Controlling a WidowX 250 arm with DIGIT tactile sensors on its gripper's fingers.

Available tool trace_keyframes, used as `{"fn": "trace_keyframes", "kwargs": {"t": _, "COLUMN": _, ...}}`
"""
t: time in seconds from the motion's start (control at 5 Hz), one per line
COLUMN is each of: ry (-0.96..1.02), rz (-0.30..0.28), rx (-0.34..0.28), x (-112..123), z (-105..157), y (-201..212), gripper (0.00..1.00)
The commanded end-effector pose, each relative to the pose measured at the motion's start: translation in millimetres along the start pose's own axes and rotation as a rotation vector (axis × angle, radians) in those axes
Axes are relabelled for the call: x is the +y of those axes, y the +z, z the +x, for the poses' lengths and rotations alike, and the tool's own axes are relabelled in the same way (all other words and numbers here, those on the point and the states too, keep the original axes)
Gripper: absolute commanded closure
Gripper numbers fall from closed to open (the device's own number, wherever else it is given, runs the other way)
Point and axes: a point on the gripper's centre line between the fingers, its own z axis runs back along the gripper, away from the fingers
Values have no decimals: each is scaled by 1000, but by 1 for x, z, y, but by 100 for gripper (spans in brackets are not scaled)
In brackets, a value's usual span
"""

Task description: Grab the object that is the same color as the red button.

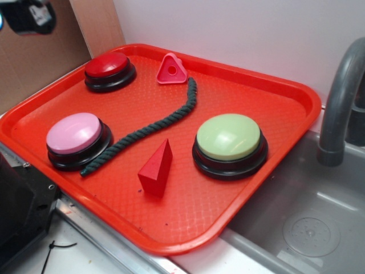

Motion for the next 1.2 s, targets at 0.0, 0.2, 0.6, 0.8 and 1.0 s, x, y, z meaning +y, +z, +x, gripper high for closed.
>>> {"fn": "trace_keyframes", "kwargs": {"t": 0.0, "ry": 255, "rz": -57, "rx": -68, "x": -27, "z": 7, "y": -36, "gripper": 0}}
{"fn": "trace_keyframes", "kwargs": {"t": 0.2, "ry": 230, "rz": -75, "rx": -41, "x": -43, "z": 9, "y": -64, "gripper": 0}}
{"fn": "trace_keyframes", "kwargs": {"t": 0.6, "ry": 220, "rz": -29, "rx": -41, "x": -61, "z": 16, "y": -122, "gripper": 0}}
{"fn": "trace_keyframes", "kwargs": {"t": 0.8, "ry": 206, "rz": -35, "rx": -18, "x": -68, "z": 17, "y": -146, "gripper": 0}}
{"fn": "trace_keyframes", "kwargs": {"t": 1.0, "ry": 162, "rz": -24, "rx": 23, "x": -73, "z": 11, "y": -169, "gripper": 0}}
